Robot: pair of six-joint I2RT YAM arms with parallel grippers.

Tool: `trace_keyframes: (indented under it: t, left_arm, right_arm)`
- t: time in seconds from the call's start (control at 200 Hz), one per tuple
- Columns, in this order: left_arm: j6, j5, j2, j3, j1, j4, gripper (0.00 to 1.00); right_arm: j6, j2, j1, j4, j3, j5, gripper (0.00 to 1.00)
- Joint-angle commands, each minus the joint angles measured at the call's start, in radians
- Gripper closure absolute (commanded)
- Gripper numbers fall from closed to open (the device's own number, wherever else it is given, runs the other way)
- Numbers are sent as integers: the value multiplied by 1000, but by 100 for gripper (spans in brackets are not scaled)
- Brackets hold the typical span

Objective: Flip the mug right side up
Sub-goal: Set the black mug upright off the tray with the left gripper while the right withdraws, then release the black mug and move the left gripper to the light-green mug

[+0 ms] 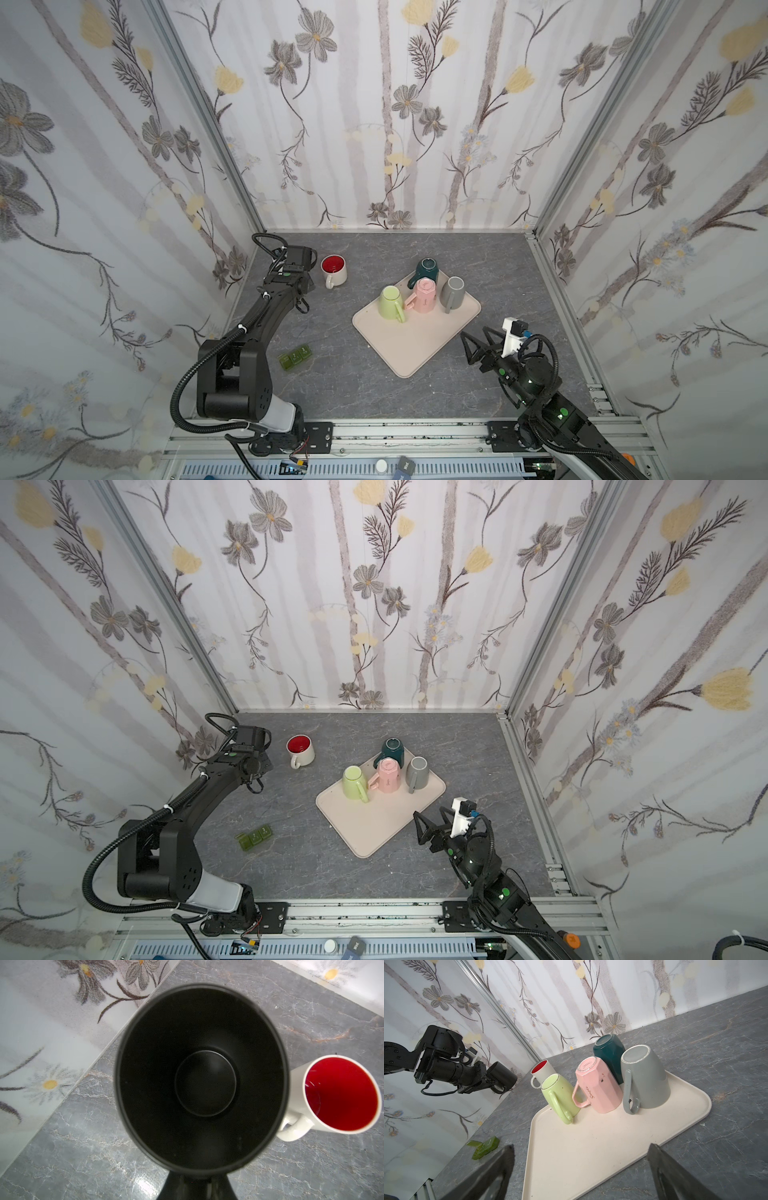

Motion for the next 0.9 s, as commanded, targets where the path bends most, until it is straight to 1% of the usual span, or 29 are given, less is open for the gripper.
trace_keyframes:
  t: [0.0,0.08,0.23,0.405,0.55,0.555,0.56,0.575,0.58,0.595,0.61,0.734,0.774,0.894]
  left_arm:
    - [22,-61,36,28,9,66,100]
    - [8,-57,68,31,9,88,100]
    - [8,-72,155,82,10,69,100]
    - [-3,-19,205,96,9,115,100]
    - [-20,13,253,141,7,81,100]
    - [-21,13,253,142,7,79,96]
    - [-21,14,255,143,7,77,96]
    - [-21,17,257,148,7,73,85]
    - [-22,16,258,149,6,71,85]
    - [-23,17,261,151,5,68,76]
    - [-23,17,261,153,2,63,70]
    - [-16,2,250,155,-21,50,40]
    - [-16,-5,240,151,-28,49,34]
    - [-24,-12,222,151,-44,30,24]
  right_arm:
    - [-12,12,-2,55,-8,27,0]
    - [-11,25,-5,65,-16,35,0]
    - [-11,45,-10,72,-16,33,0]
    - [-15,64,-16,87,-19,27,0]
    - [-18,98,-23,98,-19,15,0]
    - [-18,99,-23,98,-19,15,0]
    - [-18,100,-24,97,-19,15,0]
    - [-18,104,-25,99,-20,14,0]
    - [-19,105,-24,99,-20,15,0]
    - [-20,108,-24,101,-19,12,0]
    - [-18,111,-25,102,-20,12,0]
    - [-17,126,-28,103,-13,2,0]
    - [-15,125,-28,104,-13,-3,0]
    - [-13,121,-32,103,-11,-12,0]
